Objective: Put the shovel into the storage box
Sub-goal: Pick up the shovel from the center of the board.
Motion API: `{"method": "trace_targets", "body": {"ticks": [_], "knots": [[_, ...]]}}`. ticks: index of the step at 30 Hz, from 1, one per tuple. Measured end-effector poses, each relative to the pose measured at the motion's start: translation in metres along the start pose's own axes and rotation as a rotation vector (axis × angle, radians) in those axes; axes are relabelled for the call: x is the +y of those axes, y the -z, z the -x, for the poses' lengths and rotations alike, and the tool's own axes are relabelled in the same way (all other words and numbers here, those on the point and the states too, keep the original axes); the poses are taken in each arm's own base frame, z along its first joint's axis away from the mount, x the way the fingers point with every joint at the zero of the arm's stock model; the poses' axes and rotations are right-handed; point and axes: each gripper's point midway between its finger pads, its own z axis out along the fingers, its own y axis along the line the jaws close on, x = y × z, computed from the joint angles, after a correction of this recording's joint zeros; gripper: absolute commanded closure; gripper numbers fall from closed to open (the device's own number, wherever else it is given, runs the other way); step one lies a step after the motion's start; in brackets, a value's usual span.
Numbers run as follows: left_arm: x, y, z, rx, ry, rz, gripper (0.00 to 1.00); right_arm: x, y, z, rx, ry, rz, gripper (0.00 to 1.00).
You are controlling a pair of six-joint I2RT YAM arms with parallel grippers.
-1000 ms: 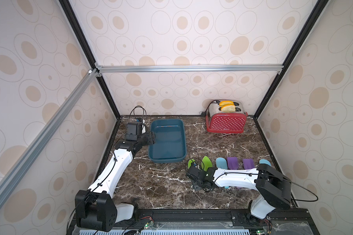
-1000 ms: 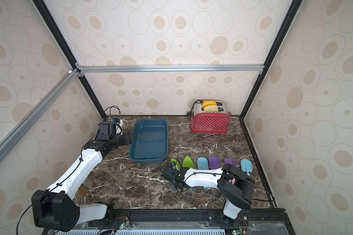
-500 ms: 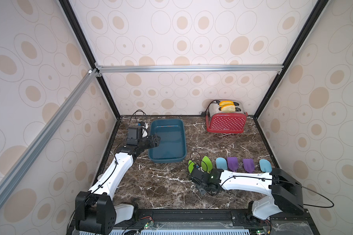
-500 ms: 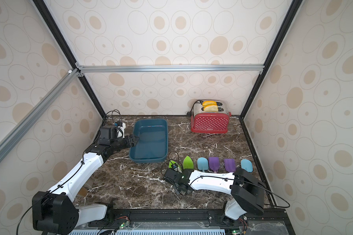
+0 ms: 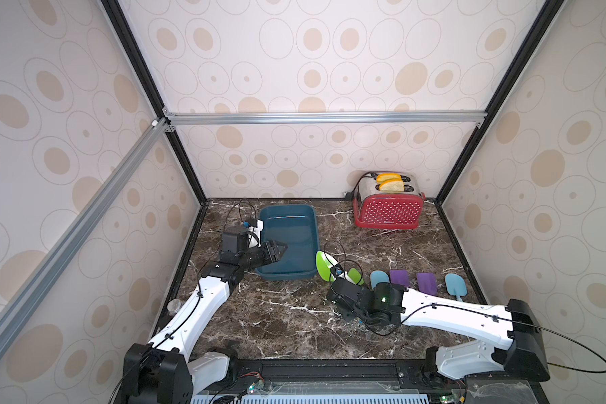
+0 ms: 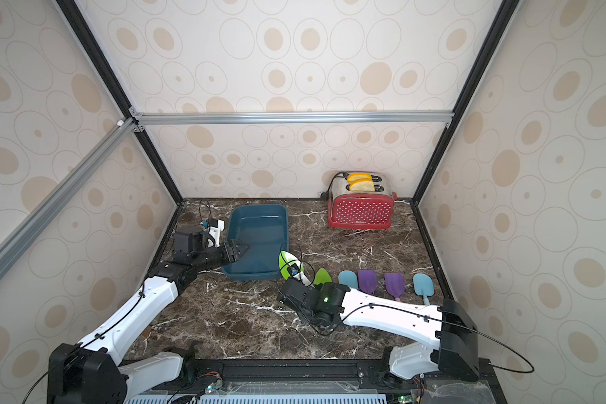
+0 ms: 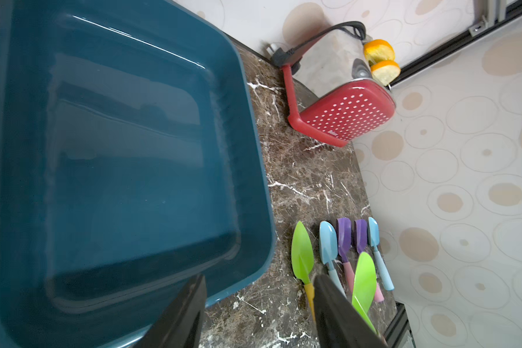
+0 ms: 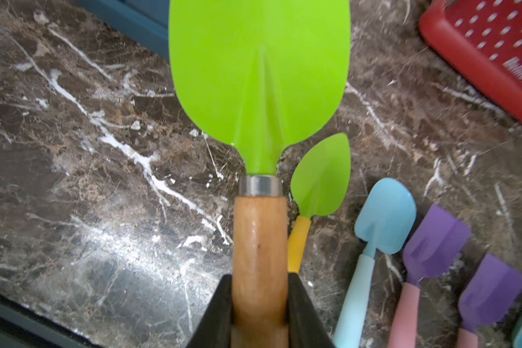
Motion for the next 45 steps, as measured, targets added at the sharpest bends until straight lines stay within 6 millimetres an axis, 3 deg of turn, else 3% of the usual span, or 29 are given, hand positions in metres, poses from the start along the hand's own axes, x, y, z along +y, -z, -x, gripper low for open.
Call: {"method": "trace_targets", "body": {"ticks": [6, 9, 23, 26, 34, 39, 42, 45], "knots": [[-0.032, 0.008, -0.004, -0.012, -0.01, -0.102, 0.34, 0.001, -0.007, 0.025, -0.034, 0.071, -0.048, 0.82], [-0.039, 0.012, -0.005, -0.021, -0.011, -0.132, 0.34, 0.003, -0.014, 0.033, -0.037, 0.098, -0.053, 0.82], [-0.029, -0.006, -0.016, 0.015, 0.027, -0.125, 0.35, 0.022, -0.018, 0.081, -0.106, 0.163, -0.019, 0.82], [-0.027, -0.011, -0.018, 0.023, 0.033, -0.123, 0.43, 0.026, -0.019, 0.084, -0.108, 0.174, -0.008, 0.82], [-0.025, -0.021, -0.021, 0.04, 0.047, -0.133, 0.83, 0.032, -0.02, 0.085, -0.105, 0.19, 0.016, 0.82], [-0.029, -0.021, -0.02, 0.036, 0.051, -0.152, 0.93, 0.033, -0.023, 0.084, -0.096, 0.184, 0.023, 0.8], [-0.034, -0.019, -0.017, 0.024, 0.05, -0.17, 1.0, 0.034, -0.025, 0.083, -0.09, 0.173, 0.026, 0.66], [-0.034, -0.019, -0.017, 0.023, 0.042, -0.166, 1.0, 0.033, -0.024, 0.085, -0.1, 0.171, 0.021, 0.51]]}}
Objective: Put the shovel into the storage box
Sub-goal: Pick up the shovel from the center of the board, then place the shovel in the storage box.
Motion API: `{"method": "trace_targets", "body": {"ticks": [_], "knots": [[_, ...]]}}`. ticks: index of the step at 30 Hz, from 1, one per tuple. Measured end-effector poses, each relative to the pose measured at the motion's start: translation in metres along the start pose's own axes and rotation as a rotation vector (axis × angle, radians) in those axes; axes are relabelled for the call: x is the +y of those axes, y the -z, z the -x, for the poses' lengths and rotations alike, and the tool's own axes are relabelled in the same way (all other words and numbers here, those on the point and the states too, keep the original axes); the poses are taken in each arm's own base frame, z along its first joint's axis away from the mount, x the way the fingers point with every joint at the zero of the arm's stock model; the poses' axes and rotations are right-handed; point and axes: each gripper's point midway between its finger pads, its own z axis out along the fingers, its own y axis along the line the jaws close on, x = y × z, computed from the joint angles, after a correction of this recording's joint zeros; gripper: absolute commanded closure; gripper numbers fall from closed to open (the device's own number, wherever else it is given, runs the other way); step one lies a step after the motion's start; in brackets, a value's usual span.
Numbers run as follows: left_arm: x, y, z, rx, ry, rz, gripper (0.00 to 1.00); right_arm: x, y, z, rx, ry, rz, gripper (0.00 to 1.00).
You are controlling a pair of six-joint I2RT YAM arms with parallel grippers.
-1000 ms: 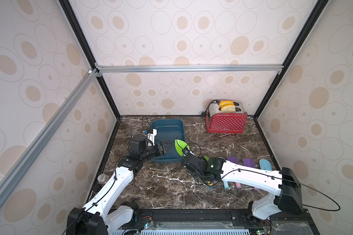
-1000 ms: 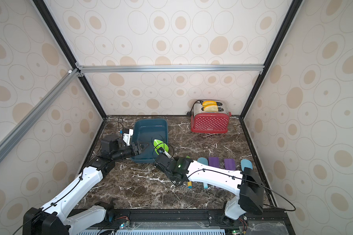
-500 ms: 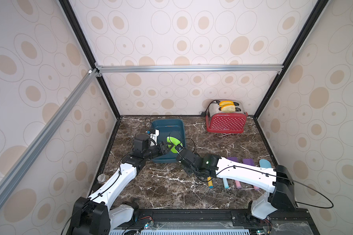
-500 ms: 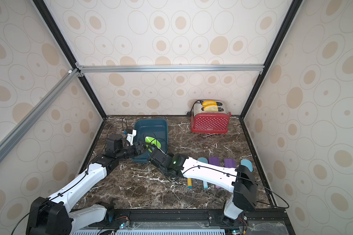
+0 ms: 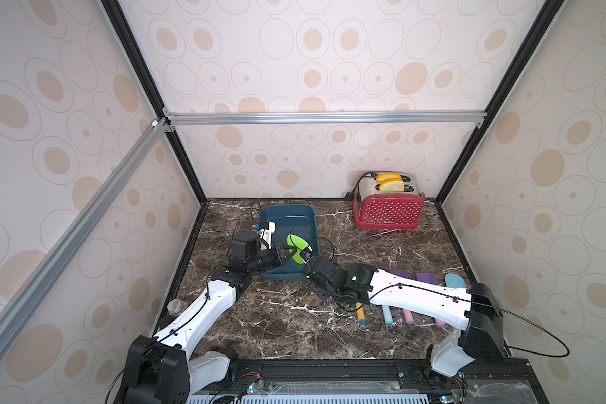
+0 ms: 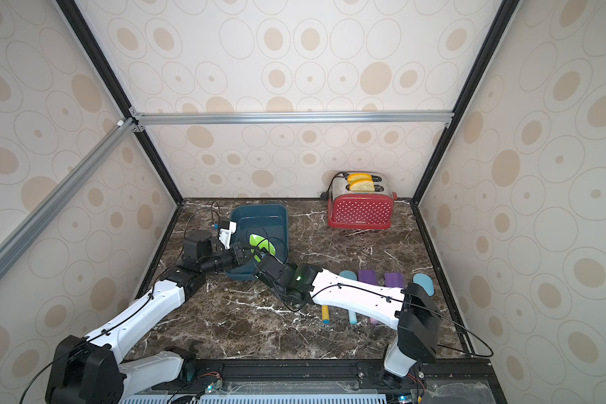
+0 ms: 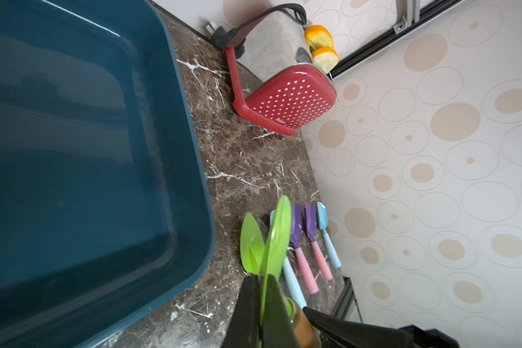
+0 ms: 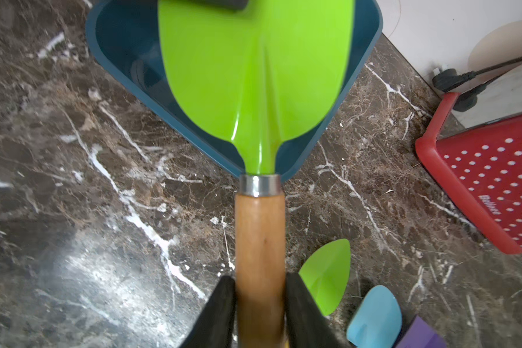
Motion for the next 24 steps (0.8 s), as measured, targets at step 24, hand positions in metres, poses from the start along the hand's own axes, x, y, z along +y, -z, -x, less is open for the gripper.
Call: {"method": "trace_targets", "body": {"ticks": [24], "knots": [[0.023, -0.036, 0.12, 0.025, -0.175, 0.106, 1.0, -0.076, 0.056, -0.046, -0.11, -0.124, -0.176, 0.38]]}}
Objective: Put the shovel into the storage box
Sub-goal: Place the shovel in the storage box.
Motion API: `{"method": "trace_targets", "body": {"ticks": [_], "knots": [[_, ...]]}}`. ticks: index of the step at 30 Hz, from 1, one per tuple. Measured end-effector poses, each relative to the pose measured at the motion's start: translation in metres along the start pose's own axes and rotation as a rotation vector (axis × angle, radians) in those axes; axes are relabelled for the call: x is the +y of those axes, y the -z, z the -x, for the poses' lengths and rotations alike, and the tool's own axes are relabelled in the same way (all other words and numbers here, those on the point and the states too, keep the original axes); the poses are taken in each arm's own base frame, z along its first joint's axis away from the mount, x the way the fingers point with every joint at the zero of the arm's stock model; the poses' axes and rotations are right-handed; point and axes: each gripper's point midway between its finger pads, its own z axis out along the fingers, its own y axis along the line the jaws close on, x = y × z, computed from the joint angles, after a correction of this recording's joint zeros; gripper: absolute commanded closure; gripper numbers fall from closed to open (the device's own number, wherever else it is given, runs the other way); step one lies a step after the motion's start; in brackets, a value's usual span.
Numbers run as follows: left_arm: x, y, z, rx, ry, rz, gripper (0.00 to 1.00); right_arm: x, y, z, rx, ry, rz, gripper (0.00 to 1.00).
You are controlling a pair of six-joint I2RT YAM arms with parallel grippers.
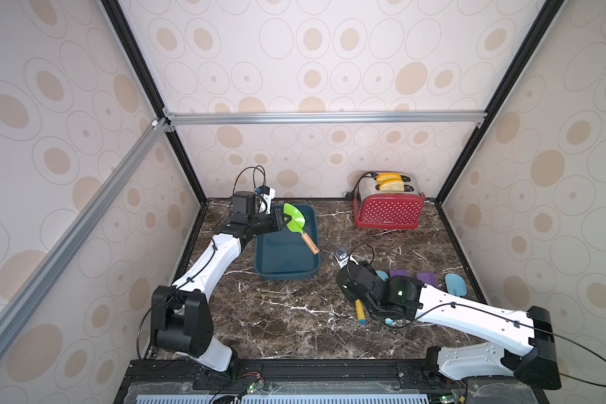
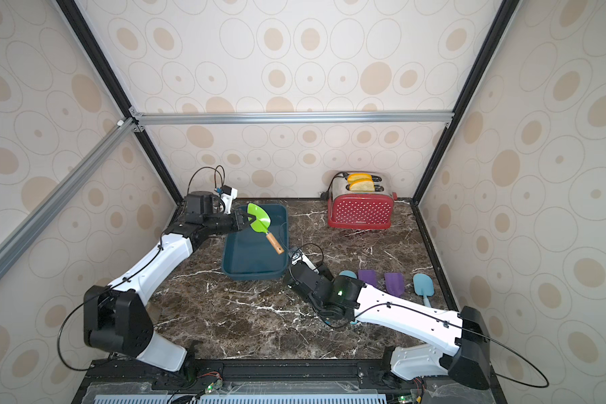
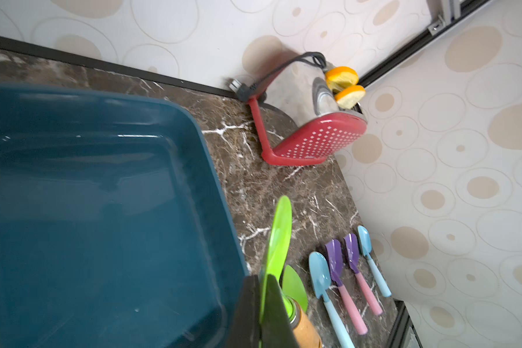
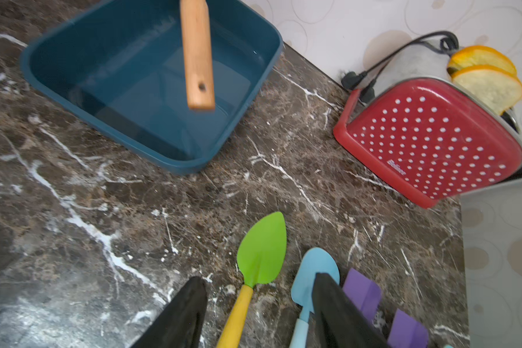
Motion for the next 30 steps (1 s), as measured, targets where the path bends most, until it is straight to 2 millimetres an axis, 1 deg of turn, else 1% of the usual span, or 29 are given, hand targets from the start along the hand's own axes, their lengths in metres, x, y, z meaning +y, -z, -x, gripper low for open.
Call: {"method": "trace_targets", "body": {"ticks": [1, 3, 7, 12, 15, 18, 20, 25, 30], "knots": [[0.01, -0.007, 0.005, 0.016, 0.0, 0.006, 1.0, -0.006, 0.0, -0.007, 0.01, -0.01, -0.014, 0.38], [0.025, -0.02, 0.01, 0.052, 0.001, 0.016, 1.0, -0.019, 0.002, -0.021, 0.028, -0.034, -0.037, 0.37], [0.043, -0.05, 0.004, 0.15, -0.004, 0.0, 1.0, -0.042, 0.009, -0.044, 0.05, -0.089, -0.073, 0.37], [0.066, -0.083, -0.003, 0.261, -0.016, 0.0, 1.0, -0.054, 0.015, -0.065, 0.072, -0.139, -0.09, 0.37], [0.081, -0.097, -0.013, 0.327, -0.02, 0.018, 1.0, -0.059, 0.017, -0.083, 0.096, -0.157, -0.1, 0.37], [0.092, -0.105, -0.025, 0.387, -0.015, 0.026, 1.0, -0.064, 0.019, -0.096, 0.113, -0.17, -0.109, 0.37], [0.097, -0.108, -0.031, 0.419, -0.012, 0.032, 0.99, -0.066, 0.02, -0.102, 0.122, -0.178, -0.113, 0.36], [0.103, -0.111, -0.041, 0.463, -0.006, 0.031, 0.95, -0.066, 0.019, -0.104, 0.13, -0.183, -0.116, 0.36], [0.107, -0.117, -0.053, 0.497, 0.009, 0.028, 0.93, -0.056, 0.009, -0.107, 0.168, -0.16, -0.109, 0.35]]}}
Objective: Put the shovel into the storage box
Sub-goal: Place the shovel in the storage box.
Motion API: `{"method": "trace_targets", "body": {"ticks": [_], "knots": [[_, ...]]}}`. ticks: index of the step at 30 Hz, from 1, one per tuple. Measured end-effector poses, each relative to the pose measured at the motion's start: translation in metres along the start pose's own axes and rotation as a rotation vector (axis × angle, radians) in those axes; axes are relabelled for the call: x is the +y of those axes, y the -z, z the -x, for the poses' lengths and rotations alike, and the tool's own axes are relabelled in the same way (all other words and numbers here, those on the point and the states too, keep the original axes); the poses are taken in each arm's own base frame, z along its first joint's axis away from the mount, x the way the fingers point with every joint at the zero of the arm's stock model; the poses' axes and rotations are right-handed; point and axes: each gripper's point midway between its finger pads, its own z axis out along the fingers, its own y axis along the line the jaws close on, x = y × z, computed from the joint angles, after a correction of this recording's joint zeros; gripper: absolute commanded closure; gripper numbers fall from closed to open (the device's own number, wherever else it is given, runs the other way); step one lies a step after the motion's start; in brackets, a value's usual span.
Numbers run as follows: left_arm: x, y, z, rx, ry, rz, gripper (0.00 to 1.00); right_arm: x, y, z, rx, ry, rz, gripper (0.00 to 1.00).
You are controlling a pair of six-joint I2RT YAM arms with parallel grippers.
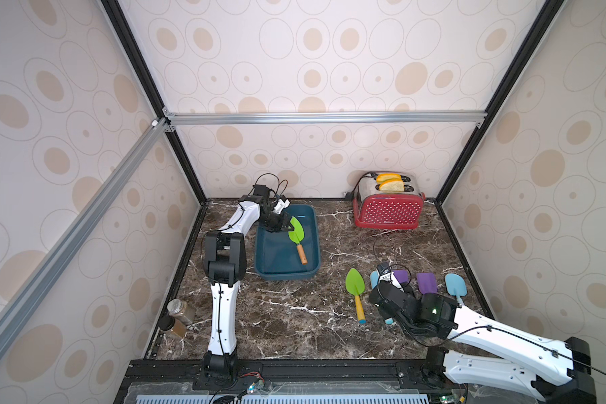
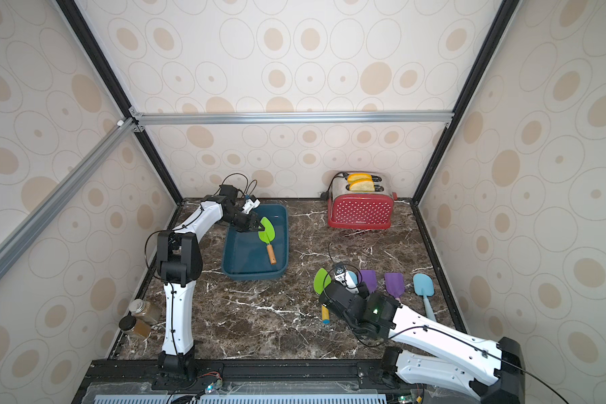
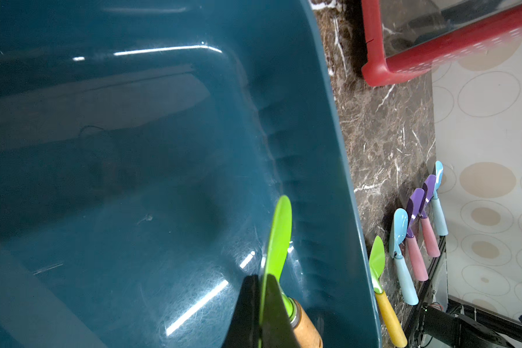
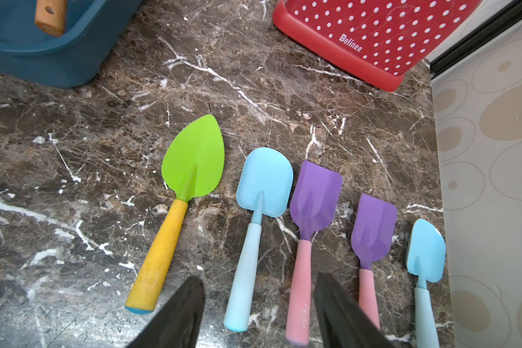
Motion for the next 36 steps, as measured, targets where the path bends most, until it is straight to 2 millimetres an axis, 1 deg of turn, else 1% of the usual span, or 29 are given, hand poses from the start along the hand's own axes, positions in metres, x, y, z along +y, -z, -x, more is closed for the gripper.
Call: {"method": "trace_targets", "body": {"ticks": [4, 9, 12, 16, 18, 22, 25, 27, 29, 31, 33, 35, 36], "knots": [[0.003, -0.013, -0.007, 0.029, 0.009, -0.004, 0.93, 0.009, -0.005, 0.001, 0.011, 0.005, 0.018, 0.35], [0.003, -0.037, -0.02, 0.085, 0.02, -0.014, 0.93, 0.018, -0.009, 0.005, 0.005, 0.003, 0.036, 0.35], [0.001, -0.047, -0.023, 0.105, 0.018, -0.016, 0.88, 0.023, -0.011, 0.007, 0.01, 0.01, 0.043, 0.35], [0.0, -0.053, -0.027, 0.118, 0.017, -0.013, 0.74, 0.028, -0.015, 0.007, 0.02, 0.019, 0.052, 0.35], [0.0, -0.054, -0.026, 0.117, 0.019, -0.009, 0.61, 0.031, -0.017, 0.006, 0.025, 0.025, 0.054, 0.34], [0.002, -0.053, -0.025, 0.113, 0.021, 0.008, 0.49, 0.035, -0.021, 0.004, 0.044, 0.037, 0.053, 0.33], [0.002, -0.046, -0.02, 0.097, 0.017, 0.032, 0.46, 0.04, -0.024, 0.005, 0.06, 0.047, 0.053, 0.32], [0.0, -0.039, -0.016, 0.081, 0.011, 0.049, 0.44, 0.042, -0.026, 0.005, 0.066, 0.051, 0.051, 0.3], [-0.004, -0.026, -0.008, 0.054, -0.001, 0.069, 0.43, 0.043, -0.027, 0.006, 0.071, 0.051, 0.046, 0.28], [-0.016, -0.008, 0.001, 0.014, -0.027, 0.083, 0.42, 0.043, -0.029, 0.007, 0.077, 0.047, 0.041, 0.26], [-0.032, 0.015, 0.01, -0.036, -0.058, 0.095, 0.42, 0.043, -0.033, 0.005, 0.091, 0.042, 0.033, 0.25], [-0.054, 0.047, 0.014, -0.101, -0.094, 0.105, 0.41, 0.043, -0.041, 0.003, 0.116, 0.026, 0.027, 0.25], [-0.063, 0.059, 0.013, -0.127, -0.107, 0.108, 0.41, 0.043, -0.045, 0.001, 0.126, 0.016, 0.028, 0.25]]}}
